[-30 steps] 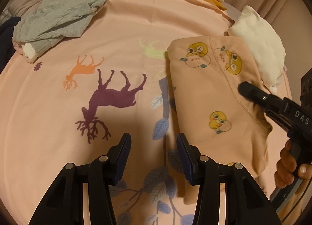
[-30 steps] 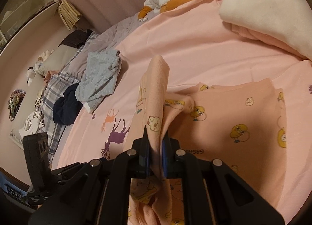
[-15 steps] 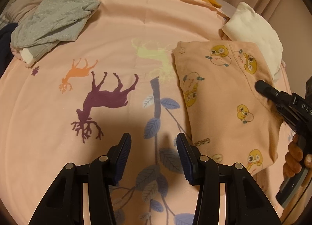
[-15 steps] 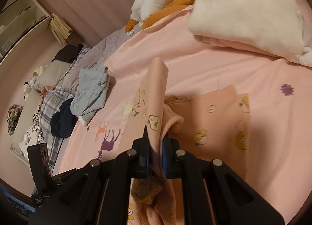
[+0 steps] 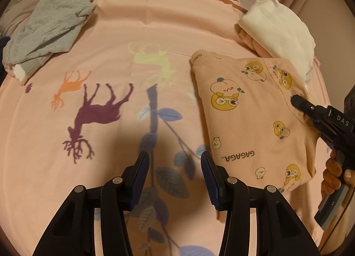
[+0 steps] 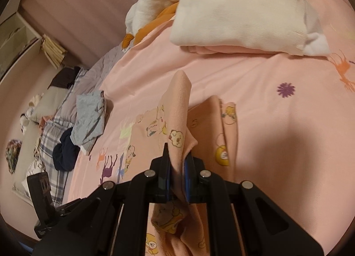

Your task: Fold small clothes

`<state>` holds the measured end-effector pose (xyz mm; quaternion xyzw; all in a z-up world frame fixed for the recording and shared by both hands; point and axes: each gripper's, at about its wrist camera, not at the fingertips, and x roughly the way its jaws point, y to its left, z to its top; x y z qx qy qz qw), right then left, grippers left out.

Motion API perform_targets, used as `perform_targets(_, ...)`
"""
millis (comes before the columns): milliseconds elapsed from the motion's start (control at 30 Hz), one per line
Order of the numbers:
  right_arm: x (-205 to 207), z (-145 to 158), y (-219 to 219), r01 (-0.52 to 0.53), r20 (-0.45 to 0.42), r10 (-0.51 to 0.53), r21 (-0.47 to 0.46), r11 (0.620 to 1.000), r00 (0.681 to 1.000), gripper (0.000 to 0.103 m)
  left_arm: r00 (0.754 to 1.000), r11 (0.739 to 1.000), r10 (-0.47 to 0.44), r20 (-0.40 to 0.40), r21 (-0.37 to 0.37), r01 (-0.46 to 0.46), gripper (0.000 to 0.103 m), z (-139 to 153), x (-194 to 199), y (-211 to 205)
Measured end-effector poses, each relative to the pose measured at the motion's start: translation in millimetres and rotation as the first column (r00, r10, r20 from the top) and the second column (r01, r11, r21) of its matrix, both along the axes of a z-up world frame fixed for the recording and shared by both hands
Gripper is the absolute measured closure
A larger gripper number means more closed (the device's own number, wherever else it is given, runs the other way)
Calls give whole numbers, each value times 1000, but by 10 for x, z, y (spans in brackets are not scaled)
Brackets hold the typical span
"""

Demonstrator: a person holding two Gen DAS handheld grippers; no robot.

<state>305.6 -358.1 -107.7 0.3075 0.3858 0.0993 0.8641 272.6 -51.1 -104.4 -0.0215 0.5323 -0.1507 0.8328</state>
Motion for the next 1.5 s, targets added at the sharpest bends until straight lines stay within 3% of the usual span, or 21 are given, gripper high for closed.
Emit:
perform_targets(100,22,-63,-7,-25,-33,24,-14,1000,999,92,1000,1000,-15,4,2,15,56,4,2,-85)
perform_targets(200,73,-207,-63,11,-110,-18,-66,998,994,85,1000,1000,-25,2,-11,25,56,12,4,-174)
perform_targets(333,-9,-233,-227,80,-102,-84,-43,996,991,69,998,998,-60,22,-8,60,56,57,-39,-309)
perform_targets(433,-126,-106,-283,128,-56,-137,-142,982,989,69,994,995,-97,60,19,96,56,86,-90,-426)
perform_targets(500,-229,38,-256,113,8,-113,-186,976,994,72,989,993,-117,84,33,115,56,95,-129,-491)
perform_targets(600,-388,228,-105,17,109,8,-228,973,994,83,983,989,-147,110,48,143,56,68,-163,-587)
perform_targets(667,-464,267,7,-57,136,90,-228,972,987,87,980,987,-160,119,51,155,62,52,-185,-631)
perform_targets(733,-493,233,123,-107,128,140,-238,965,982,90,977,985,-171,128,57,164,76,35,-205,-678)
perform_targets(967,-445,-215,220,-123,-22,123,-341,932,992,95,969,977,-202,139,94,190,76,-67,-251,-754)
perform_targets(1133,-454,-228,165,-121,-22,120,-329,936,993,94,964,971,-223,141,122,207,76,-138,-308,-776)
perform_targets(1200,-483,-183,195,-125,-9,129,-319,940,992,87,966,972,-219,138,114,204,76,-135,-332,-758)
perform_targets(1267,-554,-108,226,-140,22,153,-302,943,988,87,969,975,-209,134,100,196,76,-135,-368,-730)
perform_targets(1367,-680,-22,329,-180,53,206,-310,934,977,87,970,977,-204,130,87,194,76,-158,-443,-697)
perform_targets(1500,-745,-100,456,-227,21,249,-337,914,968,87,972,978,-200,123,76,192,76,-192,-524,-669)
